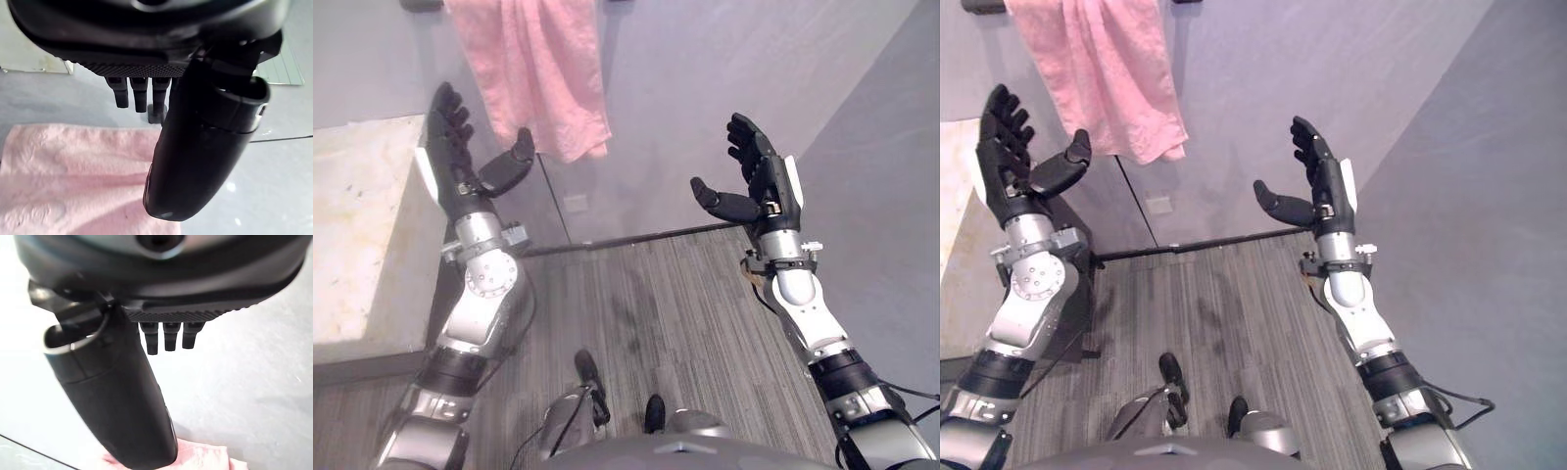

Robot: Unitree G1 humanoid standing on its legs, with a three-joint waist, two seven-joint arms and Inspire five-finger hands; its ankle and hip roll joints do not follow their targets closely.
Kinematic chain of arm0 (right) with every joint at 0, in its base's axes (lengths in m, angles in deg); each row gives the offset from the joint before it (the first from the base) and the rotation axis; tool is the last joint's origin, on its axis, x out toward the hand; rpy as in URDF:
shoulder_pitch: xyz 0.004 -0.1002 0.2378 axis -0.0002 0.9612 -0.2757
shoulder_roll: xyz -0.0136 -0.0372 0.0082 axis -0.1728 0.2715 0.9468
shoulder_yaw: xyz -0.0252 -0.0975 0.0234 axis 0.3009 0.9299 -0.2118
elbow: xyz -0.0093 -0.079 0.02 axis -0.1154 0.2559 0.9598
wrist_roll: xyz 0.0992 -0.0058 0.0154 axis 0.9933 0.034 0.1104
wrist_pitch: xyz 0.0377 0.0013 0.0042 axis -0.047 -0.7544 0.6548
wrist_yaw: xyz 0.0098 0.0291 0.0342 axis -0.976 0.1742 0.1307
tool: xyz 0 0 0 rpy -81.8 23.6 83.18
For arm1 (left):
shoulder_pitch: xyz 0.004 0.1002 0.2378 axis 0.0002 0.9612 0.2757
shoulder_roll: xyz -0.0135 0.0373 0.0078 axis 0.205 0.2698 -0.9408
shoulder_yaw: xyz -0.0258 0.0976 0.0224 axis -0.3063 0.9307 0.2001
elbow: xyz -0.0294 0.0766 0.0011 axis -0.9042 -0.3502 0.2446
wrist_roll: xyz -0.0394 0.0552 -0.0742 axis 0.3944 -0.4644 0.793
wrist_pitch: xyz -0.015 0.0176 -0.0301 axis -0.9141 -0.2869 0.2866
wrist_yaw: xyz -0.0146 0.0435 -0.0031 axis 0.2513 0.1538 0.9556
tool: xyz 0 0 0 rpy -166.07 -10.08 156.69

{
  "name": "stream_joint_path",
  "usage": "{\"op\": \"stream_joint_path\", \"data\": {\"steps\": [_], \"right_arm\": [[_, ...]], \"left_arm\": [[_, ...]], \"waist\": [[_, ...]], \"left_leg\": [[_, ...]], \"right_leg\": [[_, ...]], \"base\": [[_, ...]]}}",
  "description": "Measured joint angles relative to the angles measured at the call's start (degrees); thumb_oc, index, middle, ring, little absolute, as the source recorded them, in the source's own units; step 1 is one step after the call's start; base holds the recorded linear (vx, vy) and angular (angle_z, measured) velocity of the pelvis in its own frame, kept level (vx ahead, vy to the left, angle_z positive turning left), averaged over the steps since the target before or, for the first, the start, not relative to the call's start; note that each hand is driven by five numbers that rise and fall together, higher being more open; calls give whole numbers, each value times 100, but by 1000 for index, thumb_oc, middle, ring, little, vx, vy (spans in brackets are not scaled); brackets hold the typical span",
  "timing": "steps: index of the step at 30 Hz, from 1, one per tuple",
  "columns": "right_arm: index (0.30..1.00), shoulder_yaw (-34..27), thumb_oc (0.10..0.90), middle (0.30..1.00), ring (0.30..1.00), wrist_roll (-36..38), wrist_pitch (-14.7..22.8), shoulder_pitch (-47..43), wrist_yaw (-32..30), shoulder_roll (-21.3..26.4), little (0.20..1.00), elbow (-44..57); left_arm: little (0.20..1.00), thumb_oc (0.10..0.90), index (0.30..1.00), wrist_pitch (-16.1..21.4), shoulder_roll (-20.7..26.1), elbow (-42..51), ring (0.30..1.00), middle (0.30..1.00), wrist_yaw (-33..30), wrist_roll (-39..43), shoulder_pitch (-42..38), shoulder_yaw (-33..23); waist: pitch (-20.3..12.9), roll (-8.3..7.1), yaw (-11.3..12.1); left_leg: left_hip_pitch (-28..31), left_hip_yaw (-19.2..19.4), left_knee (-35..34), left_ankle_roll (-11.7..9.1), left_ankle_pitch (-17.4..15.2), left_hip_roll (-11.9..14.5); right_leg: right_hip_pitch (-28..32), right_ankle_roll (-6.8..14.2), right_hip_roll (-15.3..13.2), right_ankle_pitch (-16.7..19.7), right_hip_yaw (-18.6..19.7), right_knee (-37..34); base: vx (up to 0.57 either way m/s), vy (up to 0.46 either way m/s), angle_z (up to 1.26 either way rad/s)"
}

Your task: Organize the bathroom.

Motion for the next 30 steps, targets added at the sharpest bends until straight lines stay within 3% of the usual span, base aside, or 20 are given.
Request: {"op": "stream_joint_path", "data": {"steps": [1,3,5,7,9,11,13,14,16,17,18,20,23,25,27,30], "right_arm": [[900,-2,800,900,900,9,1,-75,-9,31,900,5],[900,2,800,900,900,108,-23,-165,-71,35,900,4],[900,4,800,900,900,111,-36,-176,-106,33,900,5],[900,3,800,900,900,231,-70,-178,-101,19,900,7],[900,-93,800,900,900,283,-69,-181,-65,21,900,114],[900,-141,800,900,900,321,-70,-238,3,18,900,242],[900,-130,800,900,900,201,-130,-316,47,14,900,349],[900,-109,800,900,900,151,-196,-371,91,21,900,410],[900,-81,800,900,900,52,-301,-426,133,15,900,451],[900,-29,800,900,900,38,-398,-410,170,38,900,422],[900,-18,800,900,900,40,-454,-397,172,46,900,360],[900,-77,800,900,900,63,-538,-434,146,116,900,337],[900,-157,800,900,900,41,-639,-473,167,244,900,413],[900,-156,800,900,900,29,-747,-496,206,331,900,468],[900,-146,800,900,900,29,-793,-493,241,314,900,467],[900,-112,800,900,900,23,-821,-380,285,230,900,454]], "left_arm": [[900,800,900,-43,0,1,900,900,-177,2,-70,-15],[900,800,900,-67,3,6,900,900,-272,0,-235,-21],[900,800,900,-135,8,10,900,900,-311,-7,-423,-26],[900,800,900,-328,19,10,900,900,-269,-14,-706,-18],[900,800,900,-448,18,14,900,900,-203,-148,-864,-47],[900,800,900,-522,43,31,900,900,-141,-210,-866,-176],[900,800,900,-558,77,20,900,900,-159,-205,-864,-286],[900,800,900,-586,96,10,900,900,-169,-205,-861,-336],[900,800,900,-686,148,9,900,900,-193,-191,-847,-317],[900,800,900,-742,105,12,900,900,-156,-203,-746,-311],[900,800,900,-760,-13,30,900,900,-167,-186,-599,-293],[900,800,900,-765,-178,89,900,900,-102,-154,-411,-262],[900,800,900,-828,-239,92,900,900,219,240,-381,-251],[900,800,900,-960,-340,98,900,900,588,582,-279,-167],[900,800,900,-959,-409,162,900,900,580,631,-246,-204],[900,800,900,-963,-393,295,900,900,658,740,-48,-347]], "waist": [[-16,-40,-6],[-13,-29,1],[8,9,52],[47,93,92],[44,97,135],[23,131,156],[9,112,208],[-21,40,227],[-94,-95,235],[-206,-281,224],[-269,-169,239],[-411,-50,294],[-397,-127,295],[-399,-153,290],[-390,-82,281],[-465,-193,286]], "left_leg": [[171,27,-167,83,-76,-236],[385,7,-265,234,-113,-405],[654,-72,-349,312,-239,-424],[1056,-239,-514,332,-319,-322],[1289,-364,-522,276,-471,-328],[1356,-374,-522,277,-496,-292],[1396,-421,-523,143,-596,-209],[1394,-489,-523,90,-637,-200],[1417,-580,-522,-35,-675,-242],[1559,-749,-521,-247,-811,-367],[1609,-822,-510,-250,-807,-284],[1686,-900,-467,-451,-931,-63],[1279,-912,429,-688,-1173,87],[932,-1227,744,-613,-1367,-15],[885,-1371,349,-419,-1160,-26],[1248,-1409,-215,-422,-885,-122]], "right_leg": [[44,78,-195,-47,-7,62],[111,140,-333,-78,-22,276],[17,281,-389,-141,-61,951],[-589,521,-542,-310,-175,2752],[-1075,669,-777,-526,-195,3658],[-1420,670,-918,-592,-242,3375],[-1595,615,-894,-503,-404,2311],[-1766,591,-835,-291,-395,1621],[-1835,577,-672,381,-145,901],[-1705,129,-652,1038,-40,686],[-1550,219,-533,1127,-21,528],[-1164,119,-285,1178,-27,-18],[-1116,-1,-261,1101,-20,-15],[-1056,-72,-342,1035,2,-17],[-990,-60,-232,985,17,-18],[-976,52,-241,900,218,-43]], "base": [[286,70,-5],[254,69,7],[262,58,18],[178,-30,26],[139,-92,37],[129,-151,40],[139,-166,26],[92,-81,17],[76,-62,31],[74,-70,35],[44,-70,31],[43,-61,9],[23,-1,1],[64,91,-6],[95,113,-18],[86,139,-16]]}}
